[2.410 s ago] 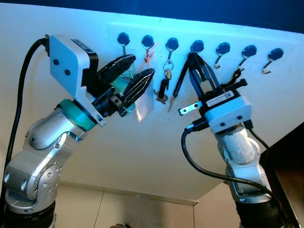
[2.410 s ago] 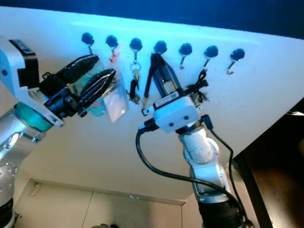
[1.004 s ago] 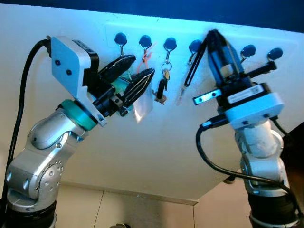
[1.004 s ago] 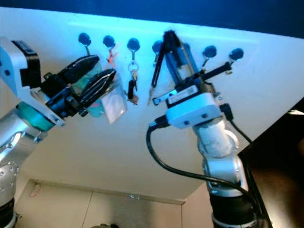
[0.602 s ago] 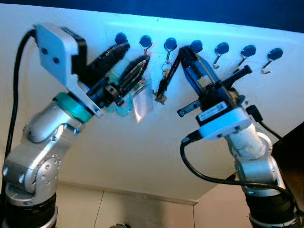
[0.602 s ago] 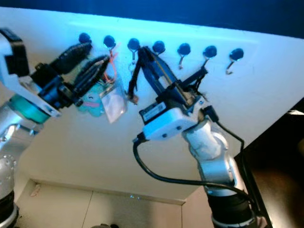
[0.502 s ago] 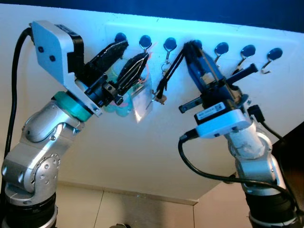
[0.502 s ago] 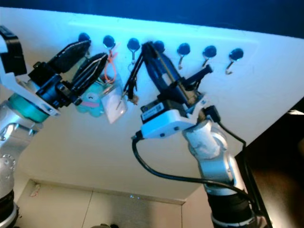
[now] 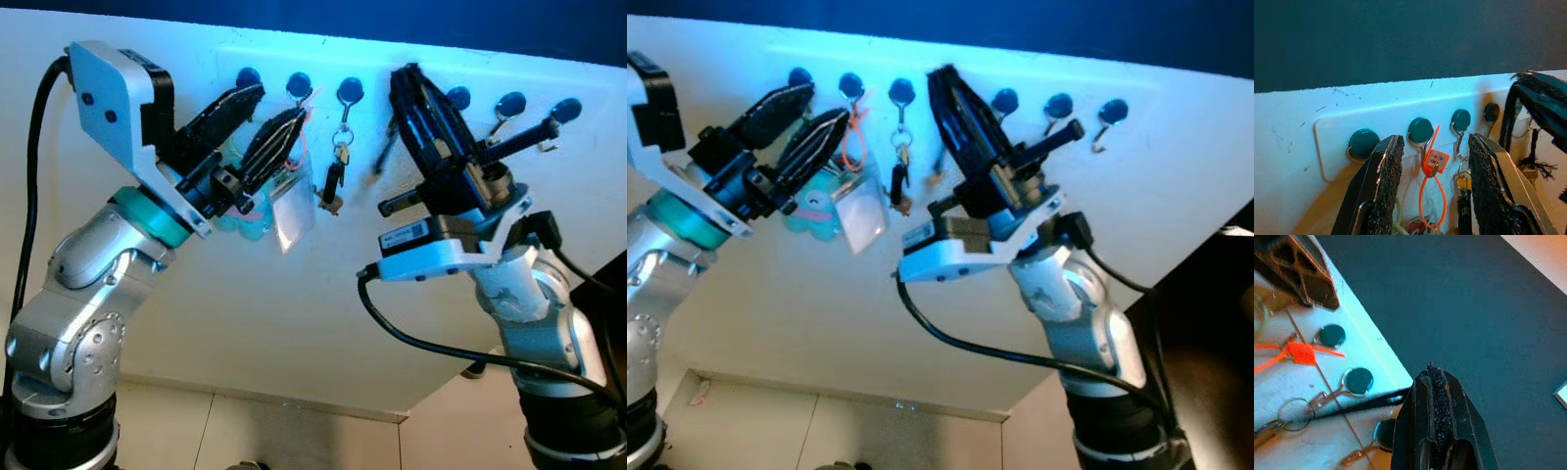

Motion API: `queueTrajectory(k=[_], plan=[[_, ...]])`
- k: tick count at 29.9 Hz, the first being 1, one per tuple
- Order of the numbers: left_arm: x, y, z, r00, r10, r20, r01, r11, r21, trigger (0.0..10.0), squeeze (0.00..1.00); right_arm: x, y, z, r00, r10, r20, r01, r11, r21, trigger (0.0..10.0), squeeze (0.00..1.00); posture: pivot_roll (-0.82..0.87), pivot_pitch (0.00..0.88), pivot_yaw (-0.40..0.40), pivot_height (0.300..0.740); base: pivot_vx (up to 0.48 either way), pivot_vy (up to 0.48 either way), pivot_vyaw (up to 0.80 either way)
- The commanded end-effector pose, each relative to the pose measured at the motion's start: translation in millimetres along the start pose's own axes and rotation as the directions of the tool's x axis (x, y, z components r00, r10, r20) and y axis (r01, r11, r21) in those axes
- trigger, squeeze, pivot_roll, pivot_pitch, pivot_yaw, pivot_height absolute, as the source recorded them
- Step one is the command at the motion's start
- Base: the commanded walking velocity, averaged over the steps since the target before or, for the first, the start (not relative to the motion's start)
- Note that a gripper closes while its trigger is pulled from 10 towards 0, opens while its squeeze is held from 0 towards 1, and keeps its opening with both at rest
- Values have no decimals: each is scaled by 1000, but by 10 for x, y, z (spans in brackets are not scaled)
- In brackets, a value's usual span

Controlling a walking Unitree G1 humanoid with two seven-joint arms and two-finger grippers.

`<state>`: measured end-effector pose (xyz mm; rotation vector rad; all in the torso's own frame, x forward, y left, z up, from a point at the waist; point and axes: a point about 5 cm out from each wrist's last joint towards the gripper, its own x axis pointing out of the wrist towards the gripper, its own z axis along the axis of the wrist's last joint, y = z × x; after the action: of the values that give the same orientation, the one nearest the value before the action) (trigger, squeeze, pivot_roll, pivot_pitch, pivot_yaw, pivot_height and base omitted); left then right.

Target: Hang keys on a hook

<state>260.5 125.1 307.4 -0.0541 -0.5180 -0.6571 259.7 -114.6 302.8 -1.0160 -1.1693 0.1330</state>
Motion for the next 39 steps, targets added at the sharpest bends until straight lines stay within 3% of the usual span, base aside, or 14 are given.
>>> queueTrajectory(k=[1,9,15,22,25,28,39], plan=[[22,-15,15,1000,-13,5,13,1000,-8,10000,0,31,-49,-10,1000,-19,-7,19,999,-46,10000,0,17,0,83,740,0,0,0],[26,-8,23,1000,-12,5,12,1000,-6,10000,0,79,-50,-138,995,-44,-84,32,990,-141,10000,0,23,0,82,740,0,0,0],[28,-6,23,1000,-13,5,13,1000,-7,10000,0,81,-44,-157,993,-57,-99,42,989,-143,10000,0,22,0,84,740,0,0,0],[29,-9,21,1000,-18,3,18,1000,-9,10000,0,17,124,-107,994,-14,-107,4,996,-89,10000,0,24,0,84,740,0,0,0],[28,-16,17,1000,-20,2,20,1000,-10,10000,0,21,195,39,1000,-10,-26,11,999,45,10000,0,27,0,83,740,0,0,0],[26,-19,14,1000,-21,2,21,1000,-10,10000,0,19,212,120,1000,-18,14,16,992,123,10000,0,27,0,83,740,0,0,0],[22,-24,7,1000,-24,0,24,1000,-11,10000,0,-20,249,32,999,2,-42,1,997,80,10000,0,27,0,83,740,0,0,0]])
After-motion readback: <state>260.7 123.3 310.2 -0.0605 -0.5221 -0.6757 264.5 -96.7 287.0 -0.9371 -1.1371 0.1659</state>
